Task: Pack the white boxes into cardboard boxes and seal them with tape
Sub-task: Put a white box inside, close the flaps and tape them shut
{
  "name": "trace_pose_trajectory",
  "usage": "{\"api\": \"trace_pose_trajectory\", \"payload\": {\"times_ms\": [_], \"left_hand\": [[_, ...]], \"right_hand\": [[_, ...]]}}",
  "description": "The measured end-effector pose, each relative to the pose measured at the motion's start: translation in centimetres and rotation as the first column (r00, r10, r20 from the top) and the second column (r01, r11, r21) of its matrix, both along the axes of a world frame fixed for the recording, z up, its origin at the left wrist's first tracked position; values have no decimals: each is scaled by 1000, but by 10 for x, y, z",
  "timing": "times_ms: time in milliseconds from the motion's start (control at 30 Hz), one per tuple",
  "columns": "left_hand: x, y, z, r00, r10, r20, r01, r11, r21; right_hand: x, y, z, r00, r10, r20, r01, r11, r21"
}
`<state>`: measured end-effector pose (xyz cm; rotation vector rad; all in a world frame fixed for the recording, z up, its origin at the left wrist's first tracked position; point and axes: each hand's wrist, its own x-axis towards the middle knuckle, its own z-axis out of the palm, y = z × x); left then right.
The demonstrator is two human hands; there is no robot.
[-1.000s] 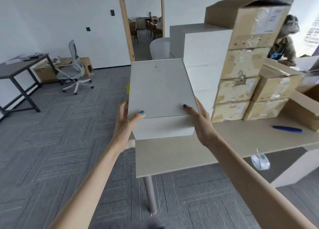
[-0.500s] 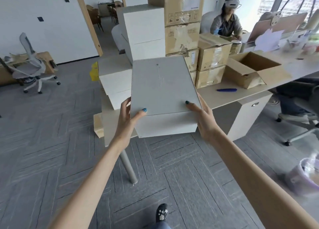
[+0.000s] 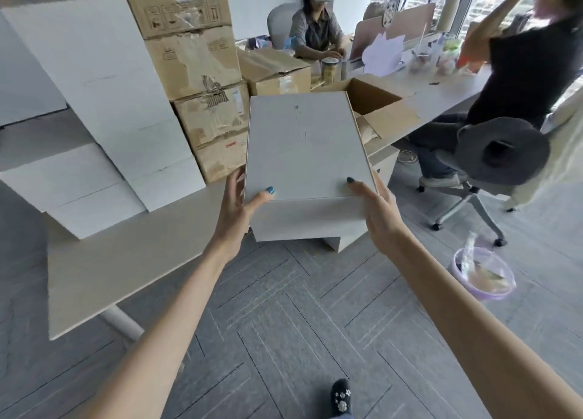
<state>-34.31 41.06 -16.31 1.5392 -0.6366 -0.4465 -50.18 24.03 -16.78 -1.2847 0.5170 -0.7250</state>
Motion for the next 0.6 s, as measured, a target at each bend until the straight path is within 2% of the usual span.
{"api": "trace_pose_trajectory", "payload": {"times_ms": [333,600], "left_hand": [[15,-197,-7,998,-4,-57,4,1000,4],[21,-349,-15,994,33,-104,-32,999,11]], "right_hand": [[12,-197,-9,998,-27,-58,30,998,56],[27,-365,-20,996,74,-43,-72,996,43]]}}
